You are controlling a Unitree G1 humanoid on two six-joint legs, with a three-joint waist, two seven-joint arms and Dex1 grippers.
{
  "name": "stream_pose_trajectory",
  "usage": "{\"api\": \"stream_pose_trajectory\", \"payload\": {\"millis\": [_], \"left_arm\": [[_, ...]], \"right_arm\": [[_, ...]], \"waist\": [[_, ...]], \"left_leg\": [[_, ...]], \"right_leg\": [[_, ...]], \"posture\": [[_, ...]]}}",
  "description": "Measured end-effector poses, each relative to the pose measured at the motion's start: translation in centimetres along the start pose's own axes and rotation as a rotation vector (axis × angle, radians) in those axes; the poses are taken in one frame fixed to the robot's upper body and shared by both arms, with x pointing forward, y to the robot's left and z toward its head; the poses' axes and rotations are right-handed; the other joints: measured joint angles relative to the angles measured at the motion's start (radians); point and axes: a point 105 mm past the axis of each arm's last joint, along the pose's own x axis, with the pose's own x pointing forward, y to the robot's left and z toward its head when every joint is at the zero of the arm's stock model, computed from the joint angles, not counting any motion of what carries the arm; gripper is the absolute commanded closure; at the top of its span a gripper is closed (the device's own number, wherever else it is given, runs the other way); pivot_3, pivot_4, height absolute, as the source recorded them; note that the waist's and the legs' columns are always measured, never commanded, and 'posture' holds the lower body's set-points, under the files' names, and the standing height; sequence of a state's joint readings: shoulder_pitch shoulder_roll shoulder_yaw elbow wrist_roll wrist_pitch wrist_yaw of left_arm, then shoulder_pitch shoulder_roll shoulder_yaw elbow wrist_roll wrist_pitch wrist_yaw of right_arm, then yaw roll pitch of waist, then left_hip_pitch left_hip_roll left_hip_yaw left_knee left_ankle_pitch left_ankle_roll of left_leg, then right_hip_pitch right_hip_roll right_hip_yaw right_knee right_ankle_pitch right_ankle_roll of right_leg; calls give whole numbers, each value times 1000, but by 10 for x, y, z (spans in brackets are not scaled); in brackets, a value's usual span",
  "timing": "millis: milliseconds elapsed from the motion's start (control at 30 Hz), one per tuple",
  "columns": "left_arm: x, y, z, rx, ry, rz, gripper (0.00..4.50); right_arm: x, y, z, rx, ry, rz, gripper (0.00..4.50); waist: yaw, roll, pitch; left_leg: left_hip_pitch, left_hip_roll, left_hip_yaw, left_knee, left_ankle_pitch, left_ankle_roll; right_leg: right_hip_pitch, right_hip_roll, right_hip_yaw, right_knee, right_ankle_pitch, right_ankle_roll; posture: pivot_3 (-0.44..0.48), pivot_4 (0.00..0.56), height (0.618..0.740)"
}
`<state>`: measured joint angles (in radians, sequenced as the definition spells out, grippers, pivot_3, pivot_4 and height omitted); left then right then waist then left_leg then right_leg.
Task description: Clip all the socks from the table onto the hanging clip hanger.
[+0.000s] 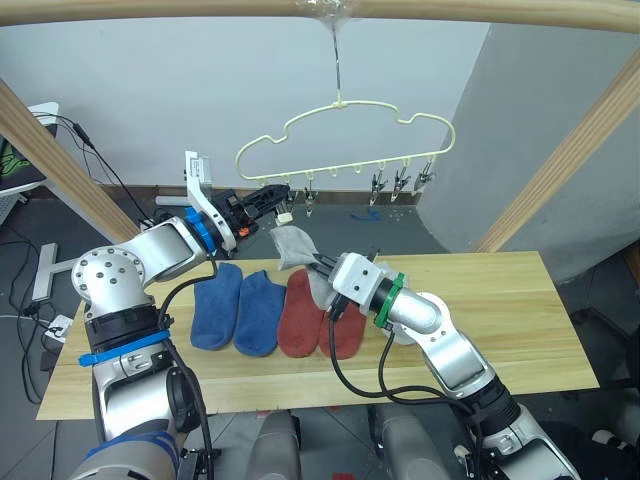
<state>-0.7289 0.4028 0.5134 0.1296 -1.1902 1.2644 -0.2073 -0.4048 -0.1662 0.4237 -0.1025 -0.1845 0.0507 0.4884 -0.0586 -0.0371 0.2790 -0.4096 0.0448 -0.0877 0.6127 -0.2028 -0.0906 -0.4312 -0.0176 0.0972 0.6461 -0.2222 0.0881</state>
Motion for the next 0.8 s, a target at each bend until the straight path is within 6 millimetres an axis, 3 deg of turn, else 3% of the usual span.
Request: {"api": "stream_pose_trajectory", "payload": {"millis": [800], "left_arm": [[-2, -1, -2, 9, 7, -10, 4257]], "right_arm": [[10, -12, 1, -39, -11, -62, 4462]], "waist": [[1, 0, 0]], "left_leg": [[0, 0, 0, 0, 0, 0]], "right_leg": [[0, 0, 0, 0, 0, -1]], "posture": [[1, 239, 740]]}}
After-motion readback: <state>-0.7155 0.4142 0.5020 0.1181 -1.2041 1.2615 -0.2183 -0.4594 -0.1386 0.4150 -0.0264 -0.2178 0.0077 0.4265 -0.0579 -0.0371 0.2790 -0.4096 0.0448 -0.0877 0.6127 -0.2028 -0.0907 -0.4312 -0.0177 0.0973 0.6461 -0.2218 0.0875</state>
